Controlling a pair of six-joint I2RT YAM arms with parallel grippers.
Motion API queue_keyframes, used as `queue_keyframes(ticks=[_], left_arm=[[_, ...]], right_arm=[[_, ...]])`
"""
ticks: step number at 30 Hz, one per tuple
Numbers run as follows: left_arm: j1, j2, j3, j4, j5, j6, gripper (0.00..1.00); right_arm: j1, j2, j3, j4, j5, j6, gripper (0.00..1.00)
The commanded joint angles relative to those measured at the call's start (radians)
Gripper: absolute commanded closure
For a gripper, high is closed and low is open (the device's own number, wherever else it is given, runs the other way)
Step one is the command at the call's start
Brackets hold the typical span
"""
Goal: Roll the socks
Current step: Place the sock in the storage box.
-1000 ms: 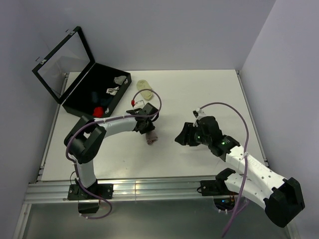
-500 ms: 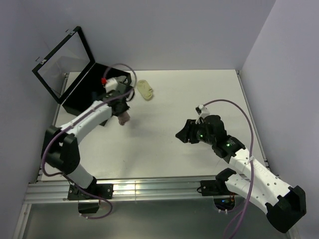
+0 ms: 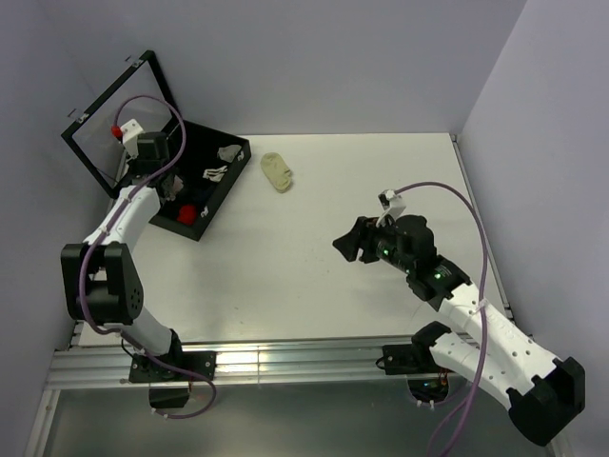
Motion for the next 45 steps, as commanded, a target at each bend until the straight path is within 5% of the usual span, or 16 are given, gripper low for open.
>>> queue_keyframes(ticks=[1,20,28,45], left_arm=[[0.022,0.026,-0.039,0.245,0.023,0.078,1.00],[0.030,0.124,-0.145,0.382,-0.083,0.179,1.00],[0.030,0.098,-0.266,0.480,-0.044,0.248,1.00],[0.079,0.075,-0.268,0.440,0.049,0.363,1.00]], right_arm=[[-0.006,0.054,0.073,0.025,0.049,-0.049,0.32],[-0.034,0.164,0.118,0.031,0.043,-0.124,0.32],[-0.051,0.170,0.110,0.035,0.009,-0.142,0.32],[-0.068,0.147,0.083,0.032,-0.034,-0.159,0.34]])
